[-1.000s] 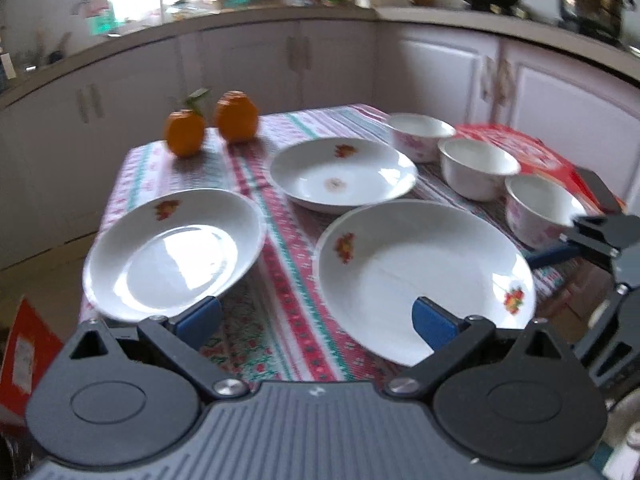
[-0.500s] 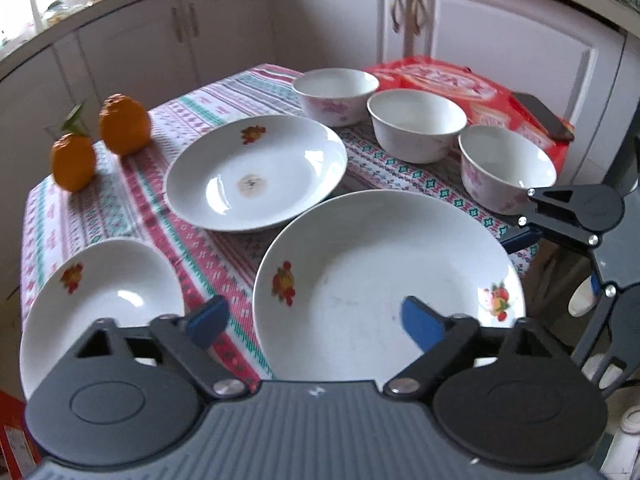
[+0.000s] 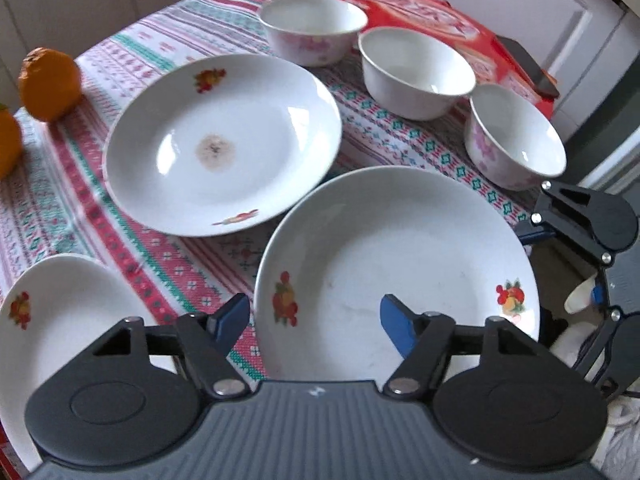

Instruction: Organize plates and bowls

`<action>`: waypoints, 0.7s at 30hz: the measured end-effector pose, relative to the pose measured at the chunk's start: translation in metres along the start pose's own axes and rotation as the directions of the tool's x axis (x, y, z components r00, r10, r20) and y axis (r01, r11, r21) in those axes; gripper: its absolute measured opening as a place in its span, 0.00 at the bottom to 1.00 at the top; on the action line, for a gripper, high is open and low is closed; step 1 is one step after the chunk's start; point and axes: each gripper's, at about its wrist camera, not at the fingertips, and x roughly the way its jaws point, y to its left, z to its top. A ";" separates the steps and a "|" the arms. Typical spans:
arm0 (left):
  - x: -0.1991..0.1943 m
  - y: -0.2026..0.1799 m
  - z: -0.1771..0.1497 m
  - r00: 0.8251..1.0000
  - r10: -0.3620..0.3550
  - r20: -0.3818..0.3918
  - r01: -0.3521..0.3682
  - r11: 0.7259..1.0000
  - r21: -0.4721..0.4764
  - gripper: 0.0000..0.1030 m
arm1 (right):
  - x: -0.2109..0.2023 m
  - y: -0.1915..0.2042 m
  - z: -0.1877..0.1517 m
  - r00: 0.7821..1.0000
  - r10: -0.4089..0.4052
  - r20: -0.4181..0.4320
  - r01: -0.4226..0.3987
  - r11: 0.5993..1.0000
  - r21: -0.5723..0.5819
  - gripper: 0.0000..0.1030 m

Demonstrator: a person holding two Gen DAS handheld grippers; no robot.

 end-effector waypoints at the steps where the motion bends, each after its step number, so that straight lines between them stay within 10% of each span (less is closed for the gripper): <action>1: 0.002 0.001 0.002 1.000 -0.011 -0.013 0.011 1.000 0.003 0.67 | 0.000 0.000 0.000 1.000 0.002 0.000 -0.002 1.000 0.001 0.95; 21: 0.016 0.015 0.018 0.987 -0.116 -0.114 0.117 0.993 -0.003 0.66 | 0.005 -0.004 0.005 0.999 0.034 -0.023 -0.034 0.999 -0.009 0.95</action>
